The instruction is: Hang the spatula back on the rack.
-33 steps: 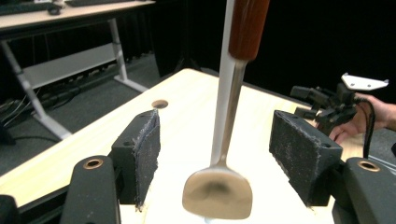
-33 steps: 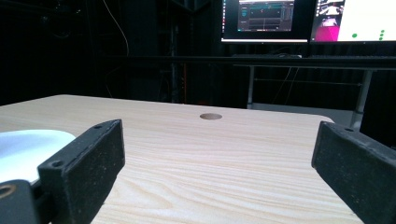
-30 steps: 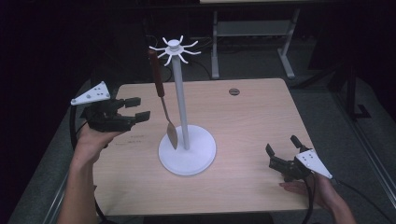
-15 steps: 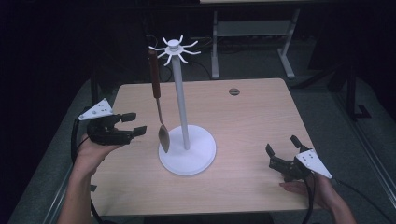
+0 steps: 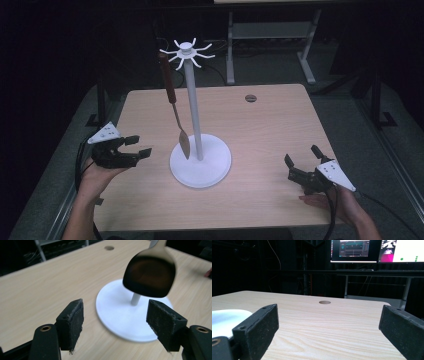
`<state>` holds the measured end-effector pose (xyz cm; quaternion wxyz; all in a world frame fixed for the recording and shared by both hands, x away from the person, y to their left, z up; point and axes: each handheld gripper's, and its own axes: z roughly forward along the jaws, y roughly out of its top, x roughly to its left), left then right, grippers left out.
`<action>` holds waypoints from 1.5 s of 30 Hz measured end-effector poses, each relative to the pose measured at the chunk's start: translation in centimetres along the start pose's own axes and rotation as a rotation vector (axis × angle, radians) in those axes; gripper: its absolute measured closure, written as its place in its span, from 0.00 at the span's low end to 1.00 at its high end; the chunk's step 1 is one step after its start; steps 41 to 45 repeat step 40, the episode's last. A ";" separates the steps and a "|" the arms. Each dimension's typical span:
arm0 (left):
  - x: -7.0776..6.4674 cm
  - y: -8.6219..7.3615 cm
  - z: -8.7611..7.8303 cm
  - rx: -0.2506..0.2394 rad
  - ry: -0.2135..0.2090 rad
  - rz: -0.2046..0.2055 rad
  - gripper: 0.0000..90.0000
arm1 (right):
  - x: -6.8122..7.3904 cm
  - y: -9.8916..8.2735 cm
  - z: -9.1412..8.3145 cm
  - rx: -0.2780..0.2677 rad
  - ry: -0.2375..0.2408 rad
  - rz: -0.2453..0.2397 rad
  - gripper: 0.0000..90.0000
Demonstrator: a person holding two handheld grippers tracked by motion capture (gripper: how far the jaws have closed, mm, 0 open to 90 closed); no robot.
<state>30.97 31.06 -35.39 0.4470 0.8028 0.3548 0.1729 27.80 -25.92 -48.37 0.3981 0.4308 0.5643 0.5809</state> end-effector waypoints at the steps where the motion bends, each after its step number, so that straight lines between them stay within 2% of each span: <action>1: 0.1 -0.3 0.0 0.005 0.004 0.001 0.32 | 0.0 0.0 0.0 0.000 0.000 0.000 0.02; 14: 1.1 -5.2 1.2 0.042 0.082 -0.063 0.30 | 0.0 0.0 0.0 0.000 0.000 -0.002 0.02; 17: 1.1 -5.9 1.5 0.036 0.089 -0.084 0.29 | 0.0 0.0 0.0 0.000 0.000 -0.002 0.02; 20: 1.3 -7.2 2.1 0.053 0.099 -0.093 0.29 | 0.0 0.0 0.0 0.000 0.000 0.001 0.02; 25: 1.6 -8.4 2.9 0.065 0.099 -0.097 0.29 | 0.0 0.0 0.0 -0.001 0.000 0.001 0.02; 34: 2.0 -9.1 3.1 0.097 0.101 -0.078 0.27 | 0.0 0.0 0.0 0.000 0.000 -0.003 0.02; 35: 2.0 -9.1 3.2 0.086 0.102 -0.086 0.27 | 0.0 0.0 0.0 0.000 0.000 -0.003 0.02; 45: 2.0 -9.2 3.2 0.096 0.100 -0.080 0.25 | 0.0 0.0 0.0 0.000 0.000 -0.004 0.02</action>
